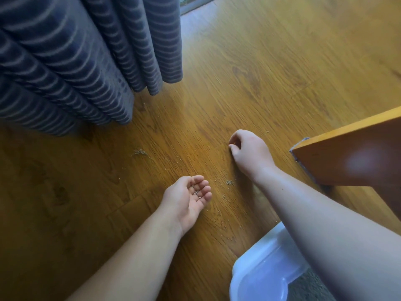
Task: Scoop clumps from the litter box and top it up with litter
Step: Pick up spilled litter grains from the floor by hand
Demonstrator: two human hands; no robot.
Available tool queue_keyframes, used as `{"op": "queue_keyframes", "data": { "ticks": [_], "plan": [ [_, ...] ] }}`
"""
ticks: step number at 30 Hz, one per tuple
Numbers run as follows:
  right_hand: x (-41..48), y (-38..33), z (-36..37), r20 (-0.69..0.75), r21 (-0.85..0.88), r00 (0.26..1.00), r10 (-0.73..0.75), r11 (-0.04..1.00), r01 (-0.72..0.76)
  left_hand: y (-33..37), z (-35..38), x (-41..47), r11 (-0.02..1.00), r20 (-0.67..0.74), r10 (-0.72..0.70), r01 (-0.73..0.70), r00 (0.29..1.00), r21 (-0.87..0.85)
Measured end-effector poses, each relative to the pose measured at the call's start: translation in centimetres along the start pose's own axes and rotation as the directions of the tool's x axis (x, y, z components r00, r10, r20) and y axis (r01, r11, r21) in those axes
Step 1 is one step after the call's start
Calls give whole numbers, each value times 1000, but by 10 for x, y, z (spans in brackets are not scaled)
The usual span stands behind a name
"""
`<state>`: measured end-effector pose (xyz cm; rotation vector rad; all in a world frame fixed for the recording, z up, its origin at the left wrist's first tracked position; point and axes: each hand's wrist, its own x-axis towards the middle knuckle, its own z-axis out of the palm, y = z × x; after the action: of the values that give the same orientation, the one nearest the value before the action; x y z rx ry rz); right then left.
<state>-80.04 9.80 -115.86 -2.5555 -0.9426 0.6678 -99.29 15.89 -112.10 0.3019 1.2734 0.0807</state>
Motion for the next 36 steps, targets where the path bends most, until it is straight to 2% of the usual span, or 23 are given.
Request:
{"op": "queue_keyframes", "data": {
  "ticks": [5,9,10,12,14,16,18,21,24,28,36],
  "plan": [
    [3,-3,1,-31,-95,999,-32,995,29,2,-3,-2,1000,-11,-9,9,1000,-12],
    [3,-12,0,1,-228,1000,-22,973,22,3,-4,-4,1000,1,-12,12,1000,-12],
    [0,-17,-1,12,-228,999,-37,973,39,3,-4,-3,1000,3,-11,11,1000,-14],
    [-14,-35,-2,76,-93,988,-134,986,141,5,-5,-1,1000,12,-12,12,1000,-28],
    [-34,-59,-2,228,62,926,-302,953,296,9,-7,2,998,35,-22,25,999,-63],
    [-49,-75,0,392,110,825,-406,911,396,15,-10,6,993,39,-27,32,999,-117],
    [-49,-80,3,433,129,784,-446,891,436,22,-15,6,988,40,-27,33,999,-149],
    [-28,-87,8,244,201,868,-432,898,391,34,-22,2,986,20,-3,6,1000,-167],
    [4,-94,19,61,192,953,-298,940,281,41,-35,-2,993,-43,38,-42,998,-107],
    [29,-94,40,12,114,989,-147,983,144,43,-49,-9,994,-84,50,-58,995,-94],
    [32,-95,48,-38,61,994,-105,992,107,42,-68,-20,993,-104,55,-66,993,-98]
  ]
}}
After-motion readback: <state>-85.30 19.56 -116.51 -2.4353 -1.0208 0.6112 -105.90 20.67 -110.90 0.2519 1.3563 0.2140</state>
